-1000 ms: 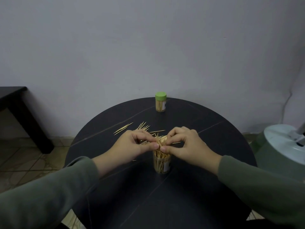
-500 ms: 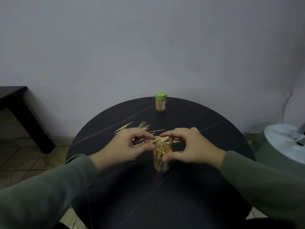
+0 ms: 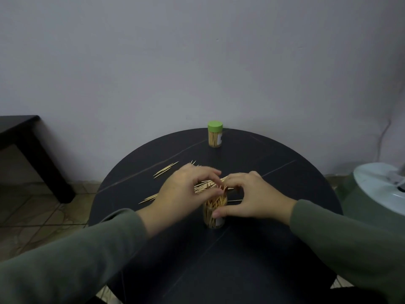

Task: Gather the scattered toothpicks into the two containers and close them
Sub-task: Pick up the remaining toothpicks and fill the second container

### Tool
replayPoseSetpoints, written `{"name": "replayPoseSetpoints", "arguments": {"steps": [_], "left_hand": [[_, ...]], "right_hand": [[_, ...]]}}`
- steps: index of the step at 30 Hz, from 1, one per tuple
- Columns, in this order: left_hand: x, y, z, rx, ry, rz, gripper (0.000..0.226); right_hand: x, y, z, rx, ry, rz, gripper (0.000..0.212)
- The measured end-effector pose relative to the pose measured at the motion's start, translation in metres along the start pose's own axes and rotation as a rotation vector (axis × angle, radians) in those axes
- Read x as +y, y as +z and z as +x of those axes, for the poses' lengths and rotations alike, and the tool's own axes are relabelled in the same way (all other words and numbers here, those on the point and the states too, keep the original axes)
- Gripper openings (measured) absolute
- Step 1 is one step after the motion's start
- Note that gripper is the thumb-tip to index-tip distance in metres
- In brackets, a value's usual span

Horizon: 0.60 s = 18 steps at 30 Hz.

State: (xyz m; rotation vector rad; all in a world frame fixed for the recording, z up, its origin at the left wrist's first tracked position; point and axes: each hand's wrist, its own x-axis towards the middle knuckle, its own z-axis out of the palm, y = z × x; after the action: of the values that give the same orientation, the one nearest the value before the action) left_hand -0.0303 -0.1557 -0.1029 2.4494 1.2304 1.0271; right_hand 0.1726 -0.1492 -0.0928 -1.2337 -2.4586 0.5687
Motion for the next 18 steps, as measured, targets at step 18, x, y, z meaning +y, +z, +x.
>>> {"name": "replayPoseSetpoints", "arguments": {"steps": [18], "left_hand": [[-0.013, -0.026, -0.003, -0.092, 0.347, 0.33, 0.046]], "right_hand": [[0.006, 0.0, 0.001, 0.021, -0.026, -0.042, 0.058]]}}
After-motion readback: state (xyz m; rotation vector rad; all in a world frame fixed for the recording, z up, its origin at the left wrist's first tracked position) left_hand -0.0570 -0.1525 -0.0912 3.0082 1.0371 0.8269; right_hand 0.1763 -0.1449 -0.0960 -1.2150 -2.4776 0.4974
